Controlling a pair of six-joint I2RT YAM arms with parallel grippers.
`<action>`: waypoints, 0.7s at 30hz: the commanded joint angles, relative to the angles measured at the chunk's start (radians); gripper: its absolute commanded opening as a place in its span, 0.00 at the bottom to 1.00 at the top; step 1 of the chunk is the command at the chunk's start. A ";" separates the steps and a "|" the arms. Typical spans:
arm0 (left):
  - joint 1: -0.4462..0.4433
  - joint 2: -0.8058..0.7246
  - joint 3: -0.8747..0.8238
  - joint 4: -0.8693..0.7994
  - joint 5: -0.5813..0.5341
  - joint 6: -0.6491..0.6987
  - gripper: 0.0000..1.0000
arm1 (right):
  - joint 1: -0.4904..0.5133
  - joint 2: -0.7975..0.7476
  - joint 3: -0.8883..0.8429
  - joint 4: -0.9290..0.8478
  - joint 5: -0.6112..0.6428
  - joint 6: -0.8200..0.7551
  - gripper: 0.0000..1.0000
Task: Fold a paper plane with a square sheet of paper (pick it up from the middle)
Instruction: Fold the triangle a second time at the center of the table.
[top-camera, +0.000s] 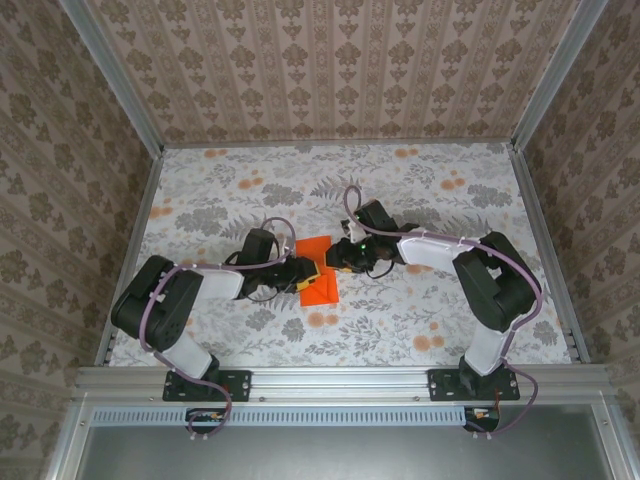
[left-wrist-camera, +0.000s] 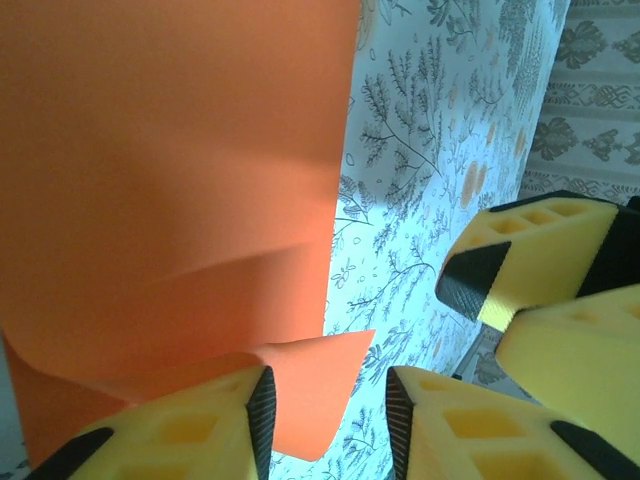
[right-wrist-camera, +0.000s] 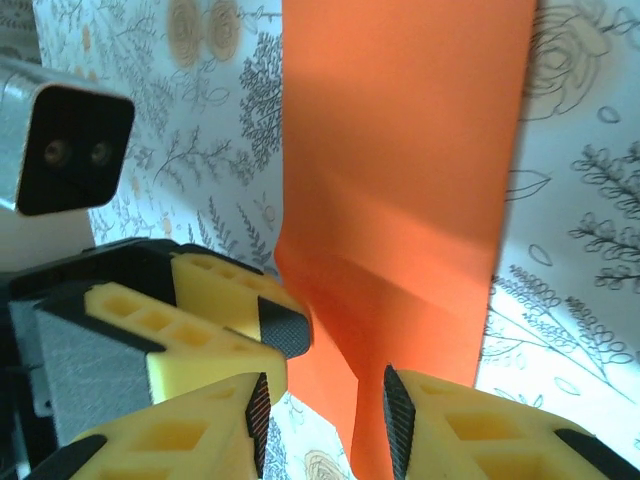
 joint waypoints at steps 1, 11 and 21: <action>0.004 0.013 0.001 0.009 -0.001 0.000 0.33 | 0.007 0.006 -0.022 0.011 -0.066 -0.028 0.39; 0.004 0.009 -0.008 0.006 -0.006 -0.003 0.30 | 0.023 0.088 0.023 0.004 -0.096 -0.035 0.34; 0.004 0.000 -0.005 0.009 0.002 -0.009 0.30 | 0.017 0.115 0.060 -0.033 -0.070 -0.074 0.11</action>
